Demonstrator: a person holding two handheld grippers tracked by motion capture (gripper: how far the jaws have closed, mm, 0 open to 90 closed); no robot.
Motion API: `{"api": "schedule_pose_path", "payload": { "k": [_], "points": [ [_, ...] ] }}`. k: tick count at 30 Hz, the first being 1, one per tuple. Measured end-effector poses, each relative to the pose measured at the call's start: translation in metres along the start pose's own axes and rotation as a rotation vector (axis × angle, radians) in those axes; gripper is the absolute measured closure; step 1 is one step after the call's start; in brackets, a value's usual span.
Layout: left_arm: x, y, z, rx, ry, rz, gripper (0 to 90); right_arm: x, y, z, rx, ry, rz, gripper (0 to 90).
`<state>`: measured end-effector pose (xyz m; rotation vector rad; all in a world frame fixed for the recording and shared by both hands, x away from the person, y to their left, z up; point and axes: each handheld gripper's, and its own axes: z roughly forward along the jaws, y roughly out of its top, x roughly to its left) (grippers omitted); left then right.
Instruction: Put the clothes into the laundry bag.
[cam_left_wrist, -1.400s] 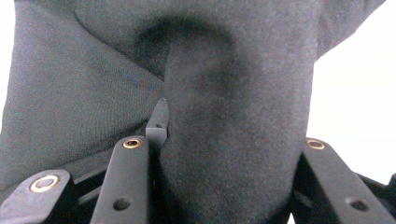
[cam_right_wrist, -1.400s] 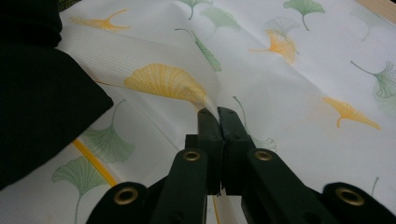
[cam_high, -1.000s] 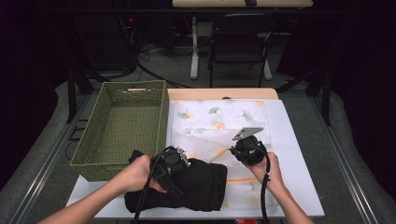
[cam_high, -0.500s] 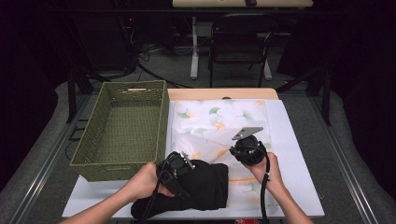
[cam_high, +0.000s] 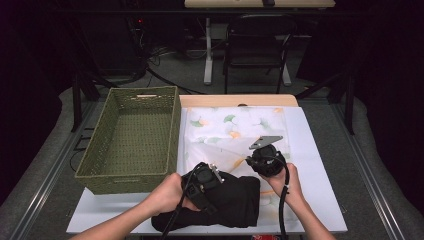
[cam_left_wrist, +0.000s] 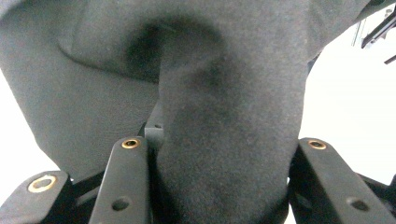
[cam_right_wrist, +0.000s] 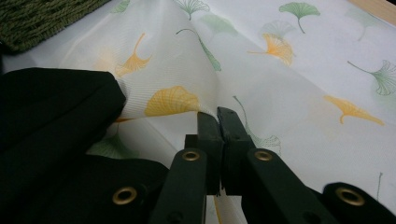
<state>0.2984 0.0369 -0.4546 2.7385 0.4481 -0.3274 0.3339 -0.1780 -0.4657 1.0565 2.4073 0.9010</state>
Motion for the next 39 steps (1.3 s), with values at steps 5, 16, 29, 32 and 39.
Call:
{"api": "schedule_pose_path", "payload": {
  "k": [5,16,29,32,39],
  "points": [
    [-0.002,0.009,0.008,-0.004,-0.012,0.013,56.3,0.000,0.000,-0.001,-0.002,-0.004,0.002,89.1],
    [-0.021,0.018,0.009,-0.004,-0.043,0.076,56.5,-0.001,-0.001,0.001,0.000,-0.005,0.007,89.0],
    [0.004,0.020,0.021,-0.023,0.006,-0.053,56.4,0.000,0.002,-0.006,-0.022,0.004,0.007,89.0],
    [0.009,0.021,0.024,-0.039,0.029,-0.083,56.3,0.001,0.003,-0.010,-0.031,0.004,0.005,89.0],
    [0.019,0.021,0.026,-0.076,0.118,-0.167,55.5,0.000,0.004,-0.015,-0.048,0.004,0.001,88.9]
  ]
}}
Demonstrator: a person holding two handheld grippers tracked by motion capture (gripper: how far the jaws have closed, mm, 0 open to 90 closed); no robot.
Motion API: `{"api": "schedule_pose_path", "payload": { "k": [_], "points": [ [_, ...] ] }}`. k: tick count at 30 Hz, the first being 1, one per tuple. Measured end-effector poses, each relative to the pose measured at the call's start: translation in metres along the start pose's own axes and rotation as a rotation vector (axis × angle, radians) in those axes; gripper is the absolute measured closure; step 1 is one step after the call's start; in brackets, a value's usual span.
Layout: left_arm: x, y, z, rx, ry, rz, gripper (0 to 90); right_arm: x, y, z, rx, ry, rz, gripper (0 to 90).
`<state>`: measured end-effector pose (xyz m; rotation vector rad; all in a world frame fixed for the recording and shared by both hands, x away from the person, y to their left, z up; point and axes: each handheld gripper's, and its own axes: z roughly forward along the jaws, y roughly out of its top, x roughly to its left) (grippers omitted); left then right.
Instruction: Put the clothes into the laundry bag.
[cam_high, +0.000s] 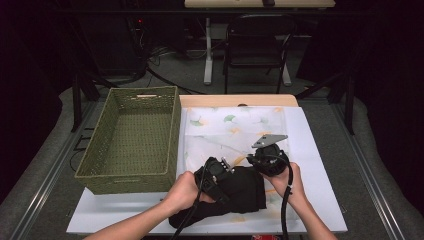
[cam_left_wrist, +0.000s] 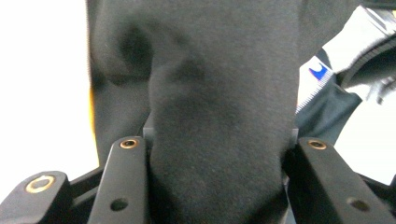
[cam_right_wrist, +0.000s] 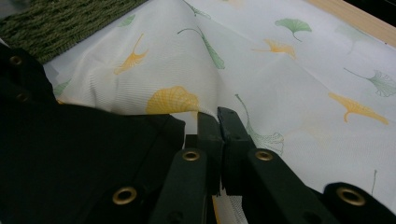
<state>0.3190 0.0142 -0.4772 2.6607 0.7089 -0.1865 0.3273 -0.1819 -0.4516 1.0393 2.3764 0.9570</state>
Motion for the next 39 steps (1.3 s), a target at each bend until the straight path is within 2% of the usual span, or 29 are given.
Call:
{"api": "schedule_pose_path", "payload": {
  "k": [2,3,4,5,6,10,13,17,20,22,29,35,39],
  "points": [
    [0.004,0.001,0.002,-0.007,0.025,-0.008,54.8,0.000,0.000,-0.001,-0.005,0.001,0.001,88.9],
    [0.004,0.001,0.003,-0.005,0.051,-0.005,54.6,0.000,0.000,-0.002,-0.006,0.002,-0.001,88.9],
    [0.004,0.001,0.003,-0.005,0.051,-0.005,54.6,0.000,0.000,-0.002,-0.005,0.002,0.002,88.9],
    [0.005,0.001,0.006,-0.019,0.104,0.014,54.5,0.000,0.000,-0.002,-0.006,0.003,-0.002,88.9],
    [0.006,0.002,0.006,-0.017,0.114,0.016,54.2,0.001,0.000,-0.002,-0.005,0.002,-0.002,88.9],
    [0.013,0.000,0.007,-0.061,0.110,-0.023,53.7,0.002,-0.001,-0.001,-0.003,0.009,-0.006,88.9],
    [0.014,0.000,0.008,-0.066,0.105,-0.032,50.0,0.003,-0.001,0.000,0.001,0.008,-0.003,88.9],
    [0.015,-0.002,0.008,-0.054,0.105,0.028,44.3,0.003,-0.002,0.000,0.010,0.010,-0.008,88.8],
    [0.015,-0.007,0.006,-0.053,0.106,0.064,34.0,0.001,-0.004,0.000,0.009,0.013,-0.006,88.7],
    [0.014,-0.010,0.004,-0.047,0.104,0.087,31.0,0.001,-0.004,0.000,0.010,0.012,-0.007,88.6],
    [0.011,-0.024,-0.003,-0.040,0.119,0.107,20.2,0.000,-0.004,0.000,0.012,0.015,-0.006,88.6],
    [0.008,-0.034,-0.007,-0.052,0.107,0.122,13.1,0.000,-0.004,0.000,0.017,0.016,0.003,88.5],
    [0.005,-0.040,-0.008,-0.045,0.119,0.120,2.5,0.000,-0.004,0.000,0.017,0.015,0.001,88.4]
  ]
}}
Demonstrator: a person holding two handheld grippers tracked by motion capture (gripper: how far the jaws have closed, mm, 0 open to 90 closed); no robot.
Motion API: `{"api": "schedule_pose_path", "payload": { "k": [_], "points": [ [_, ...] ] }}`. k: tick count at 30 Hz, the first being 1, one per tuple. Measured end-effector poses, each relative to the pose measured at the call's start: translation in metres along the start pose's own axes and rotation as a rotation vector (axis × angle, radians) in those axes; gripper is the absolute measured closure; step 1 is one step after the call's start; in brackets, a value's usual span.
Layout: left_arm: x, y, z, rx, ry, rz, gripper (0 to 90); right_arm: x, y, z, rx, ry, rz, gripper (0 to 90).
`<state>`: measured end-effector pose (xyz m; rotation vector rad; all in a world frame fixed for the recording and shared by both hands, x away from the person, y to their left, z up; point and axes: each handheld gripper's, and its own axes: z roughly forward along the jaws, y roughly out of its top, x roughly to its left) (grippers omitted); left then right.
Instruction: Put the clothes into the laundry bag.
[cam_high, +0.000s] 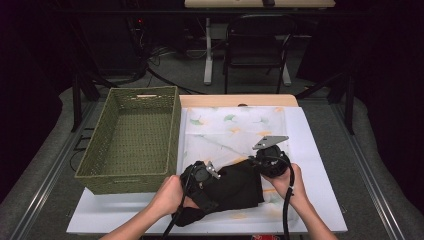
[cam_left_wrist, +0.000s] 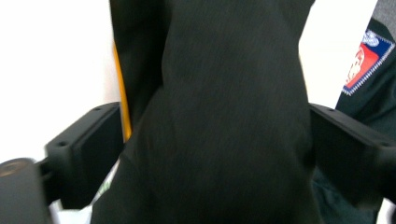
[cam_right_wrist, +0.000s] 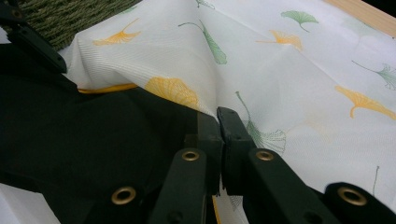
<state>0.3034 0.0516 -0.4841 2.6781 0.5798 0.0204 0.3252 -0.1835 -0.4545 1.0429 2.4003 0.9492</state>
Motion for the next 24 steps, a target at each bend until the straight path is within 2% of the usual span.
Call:
{"api": "schedule_pose_path", "payload": {
  "k": [2,3,7,10,12,14,17,19,21,22,23,24],
  "points": [
    [-0.001,-0.003,0.001,0.000,0.015,0.000,0.6,0.000,0.000,0.000,0.002,0.001,0.003,88.4],
    [-0.002,-0.008,0.002,-0.016,0.015,-0.010,0.6,0.000,0.000,0.000,0.003,0.002,0.005,88.3],
    [-0.001,-0.020,0.011,-0.037,-0.020,-0.036,1.1,0.001,0.000,0.000,0.003,0.002,0.005,88.3],
    [-0.004,-0.024,0.012,-0.038,-0.021,-0.006,9.1,0.001,0.000,0.000,0.003,0.002,0.004,88.1],
    [-0.007,-0.025,0.012,-0.053,-0.016,-0.007,16.0,0.001,0.000,0.001,0.005,0.000,0.003,88.1],
    [-0.012,-0.026,0.015,-0.045,0.008,0.018,16.9,0.001,0.001,0.001,0.004,0.002,-0.001,88.0],
    [-0.013,-0.026,0.017,-0.056,0.020,0.017,19.4,0.002,0.001,0.002,0.009,0.002,0.003,88.0],
    [-0.014,-0.026,0.020,-0.097,0.044,0.011,22.8,0.002,0.000,0.002,0.007,0.001,-0.002,88.1],
    [-0.015,-0.027,0.022,-0.117,0.050,0.008,25.7,0.002,0.000,0.001,0.010,-0.004,-0.001,88.1],
    [-0.015,-0.027,0.022,-0.117,0.050,0.008,28.3,0.002,0.000,0.001,0.010,-0.004,-0.001,88.1],
    [-0.014,-0.028,0.023,-0.146,0.054,0.014,33.3,0.003,-0.001,0.001,0.012,-0.005,0.003,88.1],
    [-0.014,-0.029,0.023,-0.156,0.049,0.013,36.7,0.003,-0.001,0.002,0.012,-0.005,0.003,88.1]
  ]
}}
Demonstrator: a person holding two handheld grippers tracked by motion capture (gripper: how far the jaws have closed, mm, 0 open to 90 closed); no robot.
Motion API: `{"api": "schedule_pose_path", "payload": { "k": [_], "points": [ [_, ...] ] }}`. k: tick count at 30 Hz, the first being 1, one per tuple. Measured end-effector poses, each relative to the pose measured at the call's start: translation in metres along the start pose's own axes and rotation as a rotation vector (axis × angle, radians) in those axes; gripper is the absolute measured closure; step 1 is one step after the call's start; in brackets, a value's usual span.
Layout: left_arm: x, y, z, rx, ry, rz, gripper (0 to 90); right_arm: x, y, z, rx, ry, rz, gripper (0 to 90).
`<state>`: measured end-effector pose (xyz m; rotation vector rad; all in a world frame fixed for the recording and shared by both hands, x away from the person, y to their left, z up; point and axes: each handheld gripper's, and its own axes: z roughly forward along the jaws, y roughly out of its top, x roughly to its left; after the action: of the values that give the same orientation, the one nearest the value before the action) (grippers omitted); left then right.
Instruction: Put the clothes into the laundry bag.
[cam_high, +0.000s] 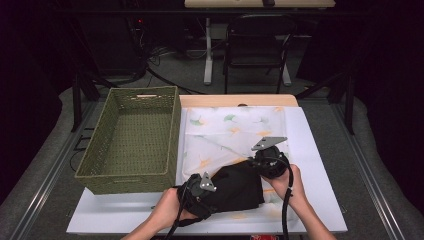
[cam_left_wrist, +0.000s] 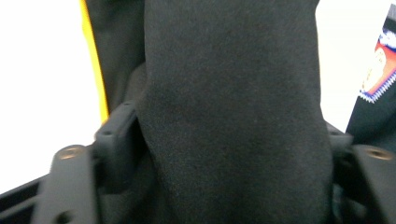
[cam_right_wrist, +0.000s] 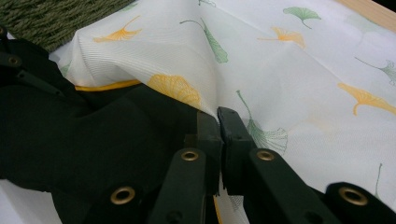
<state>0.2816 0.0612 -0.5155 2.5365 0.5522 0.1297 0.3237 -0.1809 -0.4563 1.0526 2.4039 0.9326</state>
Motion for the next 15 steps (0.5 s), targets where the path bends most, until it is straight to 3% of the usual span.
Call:
{"api": "schedule_pose_path", "payload": {
  "k": [2,4,9,10,12,15],
  "points": [
    [0.002,-0.001,-0.001,-0.008,-0.017,-0.006,49.2,0.000,0.000,0.001,0.000,0.001,-0.003,88.1],
    [0.003,-0.001,-0.002,-0.010,-0.027,-0.031,53.2,0.000,0.000,0.001,0.003,0.003,0.005,88.2],
    [0.006,0.003,-0.008,-0.022,-0.033,-0.098,56.1,0.002,0.001,0.000,0.003,0.002,0.033,88.4],
    [0.004,0.006,-0.012,-0.039,-0.027,-0.123,56.3,0.002,0.001,-0.001,0.003,0.002,0.038,88.4],
    [0.002,0.015,-0.018,-0.044,-0.006,-0.123,56.5,0.002,0.002,-0.004,-0.005,-0.002,0.049,88.5],
    [0.002,0.027,-0.018,-0.070,-0.006,-0.169,56.4,0.005,0.004,-0.008,-0.019,-0.008,0.062,88.5]
  ]
}}
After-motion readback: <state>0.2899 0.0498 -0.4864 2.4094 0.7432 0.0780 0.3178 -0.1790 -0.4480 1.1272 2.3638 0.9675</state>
